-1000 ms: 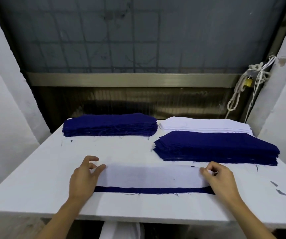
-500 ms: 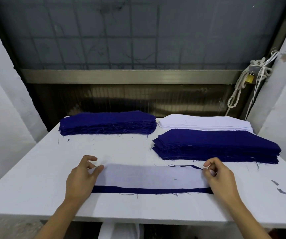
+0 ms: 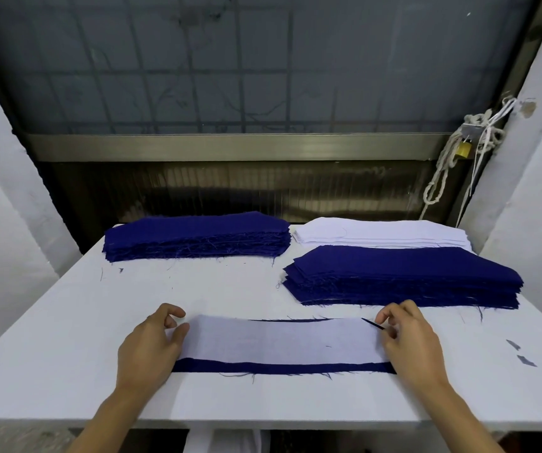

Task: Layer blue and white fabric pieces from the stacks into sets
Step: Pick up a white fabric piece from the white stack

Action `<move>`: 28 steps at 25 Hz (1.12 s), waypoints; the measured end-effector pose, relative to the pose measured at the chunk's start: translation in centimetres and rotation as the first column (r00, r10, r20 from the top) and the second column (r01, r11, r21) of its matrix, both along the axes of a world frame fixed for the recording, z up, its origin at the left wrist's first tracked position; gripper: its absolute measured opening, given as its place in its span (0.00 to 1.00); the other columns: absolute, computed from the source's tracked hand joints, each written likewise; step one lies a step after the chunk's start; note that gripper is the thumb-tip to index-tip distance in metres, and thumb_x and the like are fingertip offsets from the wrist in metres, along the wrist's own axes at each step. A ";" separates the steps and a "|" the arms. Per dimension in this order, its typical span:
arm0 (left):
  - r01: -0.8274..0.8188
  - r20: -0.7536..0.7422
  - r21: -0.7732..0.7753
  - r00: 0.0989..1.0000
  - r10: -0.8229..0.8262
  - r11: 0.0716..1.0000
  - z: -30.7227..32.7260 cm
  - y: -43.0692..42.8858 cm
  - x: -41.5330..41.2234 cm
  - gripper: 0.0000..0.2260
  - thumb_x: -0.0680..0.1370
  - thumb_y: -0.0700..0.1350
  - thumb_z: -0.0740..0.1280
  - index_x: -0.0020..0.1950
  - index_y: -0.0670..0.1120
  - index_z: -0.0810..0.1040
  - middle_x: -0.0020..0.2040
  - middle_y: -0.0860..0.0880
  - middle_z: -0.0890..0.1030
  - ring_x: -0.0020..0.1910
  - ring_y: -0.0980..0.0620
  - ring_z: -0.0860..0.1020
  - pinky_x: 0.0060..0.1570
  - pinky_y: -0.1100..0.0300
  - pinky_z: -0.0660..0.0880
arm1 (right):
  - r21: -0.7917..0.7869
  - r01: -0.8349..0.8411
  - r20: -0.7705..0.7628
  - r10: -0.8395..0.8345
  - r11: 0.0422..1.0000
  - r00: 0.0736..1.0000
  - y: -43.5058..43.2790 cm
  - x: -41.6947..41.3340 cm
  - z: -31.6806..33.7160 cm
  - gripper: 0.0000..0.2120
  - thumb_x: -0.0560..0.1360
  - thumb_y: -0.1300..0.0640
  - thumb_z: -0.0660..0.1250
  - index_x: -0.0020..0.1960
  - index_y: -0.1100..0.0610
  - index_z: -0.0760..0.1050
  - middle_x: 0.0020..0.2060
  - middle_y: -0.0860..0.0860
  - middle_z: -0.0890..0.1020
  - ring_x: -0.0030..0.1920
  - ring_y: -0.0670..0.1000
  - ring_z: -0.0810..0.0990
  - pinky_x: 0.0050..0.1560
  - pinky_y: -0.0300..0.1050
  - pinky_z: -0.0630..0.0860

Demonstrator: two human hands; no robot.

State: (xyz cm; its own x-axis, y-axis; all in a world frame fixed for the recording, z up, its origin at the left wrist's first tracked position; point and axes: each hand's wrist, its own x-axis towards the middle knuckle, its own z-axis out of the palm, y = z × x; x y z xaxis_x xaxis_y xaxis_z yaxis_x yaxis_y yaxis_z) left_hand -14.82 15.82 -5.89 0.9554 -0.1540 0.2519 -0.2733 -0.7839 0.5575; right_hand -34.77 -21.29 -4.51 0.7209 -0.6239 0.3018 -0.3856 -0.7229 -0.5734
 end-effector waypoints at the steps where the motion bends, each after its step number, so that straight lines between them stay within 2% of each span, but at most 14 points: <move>1: -0.001 0.006 0.004 1.000 0.001 1.000 0.0 0.0 -0.1 0.06 0.80 0.54 0.68 0.55 0.60 0.74 0.45 0.60 0.79 0.41 0.56 0.78 0.37 0.57 0.72 | -0.001 0.014 -0.006 -0.014 1.000 1.000 0.0 -0.1 0.1 0.16 0.73 0.71 0.70 0.45 0.49 0.75 0.46 0.45 0.72 0.33 0.47 0.77 0.31 0.43 0.73; 4: -0.005 0.026 0.023 1.000 0.004 1.000 0.2 -0.1 -0.2 0.05 0.80 0.53 0.68 0.54 0.60 0.73 0.45 0.61 0.78 0.42 0.55 0.78 0.38 0.58 0.72 | -0.048 0.036 -0.069 -0.039 0.998 0.997 0.2 -0.2 0.4 0.15 0.73 0.70 0.70 0.47 0.50 0.76 0.47 0.45 0.72 0.35 0.48 0.77 0.30 0.42 0.70; 8: 0.033 0.089 0.096 0.995 -0.042 0.995 0.4 -0.5 -0.3 0.04 0.81 0.50 0.65 0.55 0.59 0.73 0.44 0.59 0.78 0.44 0.55 0.76 0.38 0.57 0.73 | -0.224 -0.001 -0.151 -0.033 0.975 0.988 0.5 0.2 0.5 0.09 0.73 0.67 0.68 0.45 0.54 0.79 0.43 0.46 0.75 0.39 0.50 0.74 0.30 0.40 0.63; 12: 0.039 0.132 0.185 0.989 -0.064 0.982 0.9 -1.1 -0.5 0.04 0.81 0.47 0.64 0.52 0.56 0.75 0.46 0.58 0.75 0.45 0.54 0.74 0.32 0.58 0.72 | -0.325 -0.042 -0.160 -0.011 0.945 0.987 0.3 1.0 0.9 0.07 0.71 0.68 0.69 0.42 0.57 0.81 0.41 0.48 0.78 0.42 0.52 0.71 0.38 0.46 0.71; 16: 0.046 0.128 0.290 0.988 -0.087 0.956 1.3 -1.0 0.3 0.05 0.77 0.44 0.68 0.45 0.56 0.76 0.49 0.58 0.71 0.48 0.56 0.70 0.24 0.61 0.68 | -0.356 -0.081 -0.095 0.050 0.931 0.994 -0.4 0.7 0.7 0.11 0.65 0.69 0.75 0.36 0.55 0.81 0.36 0.45 0.78 0.38 0.51 0.72 0.33 0.44 0.72; 19: 0.070 0.118 0.367 0.986 -0.121 0.928 2.8 -1.9 2.1 0.06 0.74 0.47 0.70 0.44 0.57 0.76 0.53 0.58 0.71 0.51 0.56 0.70 0.32 0.62 0.70 | -0.374 -0.114 -0.053 0.101 0.921 0.993 -1.4 1.3 1.5 0.12 0.65 0.68 0.77 0.35 0.52 0.80 0.37 0.42 0.78 0.38 0.49 0.73 0.35 0.43 0.74; 22: 0.126 0.082 0.322 0.984 -0.161 0.938 5.4 -5.3 4.3 0.05 0.76 0.50 0.70 0.47 0.59 0.75 0.56 0.59 0.72 0.54 0.57 0.71 0.44 0.62 0.75 | -0.360 -0.131 -0.006 0.138 0.924 0.990 -2.8 3.5 3.8 0.11 0.69 0.65 0.75 0.38 0.49 0.79 0.38 0.40 0.76 0.39 0.46 0.73 0.36 0.42 0.74; 25: 0.262 0.069 0.215 0.957 -0.282 0.941 7.9 -10.2 6.5 0.05 0.78 0.49 0.69 0.48 0.59 0.76 0.51 0.59 0.74 0.53 0.57 0.72 0.45 0.61 0.75 | -0.313 -0.139 -0.015 0.142 0.939 0.990 -4.6 7.2 6.2 0.09 0.74 0.59 0.70 0.41 0.45 0.78 0.40 0.37 0.75 0.43 0.44 0.72 0.37 0.35 0.71; 28: 0.397 0.021 0.125 0.915 -0.402 0.909 10.2 -16.1 8.7 0.05 0.78 0.47 0.70 0.46 0.58 0.77 0.48 0.59 0.76 0.48 0.57 0.76 0.46 0.59 0.78 | -0.264 -0.138 -0.039 0.132 0.955 0.990 -6.8 11.7 7.9 0.08 0.77 0.56 0.67 0.43 0.43 0.77 0.40 0.37 0.75 0.46 0.43 0.72 0.41 0.36 0.72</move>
State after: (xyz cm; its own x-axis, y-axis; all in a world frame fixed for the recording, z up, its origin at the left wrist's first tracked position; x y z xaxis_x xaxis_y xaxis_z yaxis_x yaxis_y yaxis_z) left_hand -6.09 -0.28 4.27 0.7959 -0.5510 0.2507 -0.5998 -0.6621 0.4493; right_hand -23.11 -28.05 3.40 0.8005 -0.4201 0.4275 -0.2836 -0.8939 -0.3473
